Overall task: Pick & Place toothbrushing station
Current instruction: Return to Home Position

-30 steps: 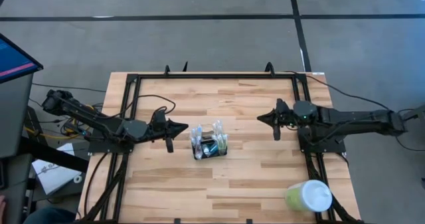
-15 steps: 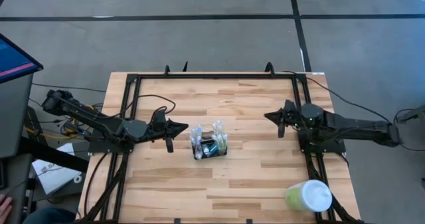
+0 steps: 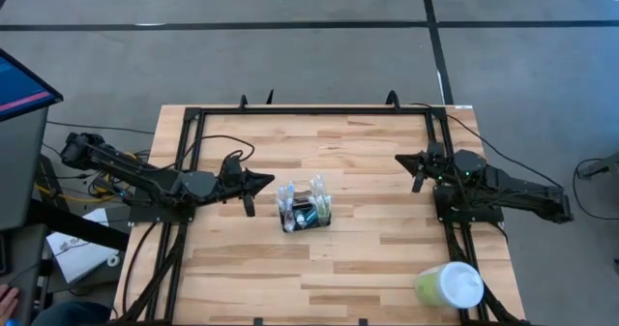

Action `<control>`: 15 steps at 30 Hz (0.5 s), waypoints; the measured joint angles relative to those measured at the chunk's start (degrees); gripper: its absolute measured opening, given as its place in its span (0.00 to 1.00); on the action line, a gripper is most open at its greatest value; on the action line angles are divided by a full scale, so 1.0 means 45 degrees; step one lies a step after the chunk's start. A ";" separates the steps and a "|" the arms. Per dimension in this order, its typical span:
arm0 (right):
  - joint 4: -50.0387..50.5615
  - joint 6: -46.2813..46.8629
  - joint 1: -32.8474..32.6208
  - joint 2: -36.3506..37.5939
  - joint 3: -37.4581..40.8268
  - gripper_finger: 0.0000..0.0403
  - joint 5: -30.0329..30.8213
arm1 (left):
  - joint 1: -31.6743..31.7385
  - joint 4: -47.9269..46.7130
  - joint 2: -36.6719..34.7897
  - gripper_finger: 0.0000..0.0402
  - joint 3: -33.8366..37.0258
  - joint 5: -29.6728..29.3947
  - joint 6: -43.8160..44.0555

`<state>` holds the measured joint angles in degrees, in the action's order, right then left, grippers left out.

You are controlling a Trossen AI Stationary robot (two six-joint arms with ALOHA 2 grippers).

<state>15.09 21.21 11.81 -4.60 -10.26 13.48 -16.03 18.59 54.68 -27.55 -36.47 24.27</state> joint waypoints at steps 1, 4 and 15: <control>0.0000 0.0007 0.0000 0.0089 0.0008 0.00 0.0049 | 0.0000 0.0000 0.0000 0.00 0.0000 0.0000 0.0000; -0.0049 0.0001 -0.0005 0.0443 0.0241 0.00 0.0070 | 0.0000 0.0000 0.0000 0.00 0.0000 0.0005 0.0000; -0.0220 -0.0354 -0.0059 0.0924 0.1117 0.00 -0.0987 | 0.0000 0.0078 0.0000 0.00 0.0000 0.0212 -0.0005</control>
<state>14.10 19.62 11.55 -0.44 -5.23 9.03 -16.03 18.94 54.68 -27.55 -35.51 24.25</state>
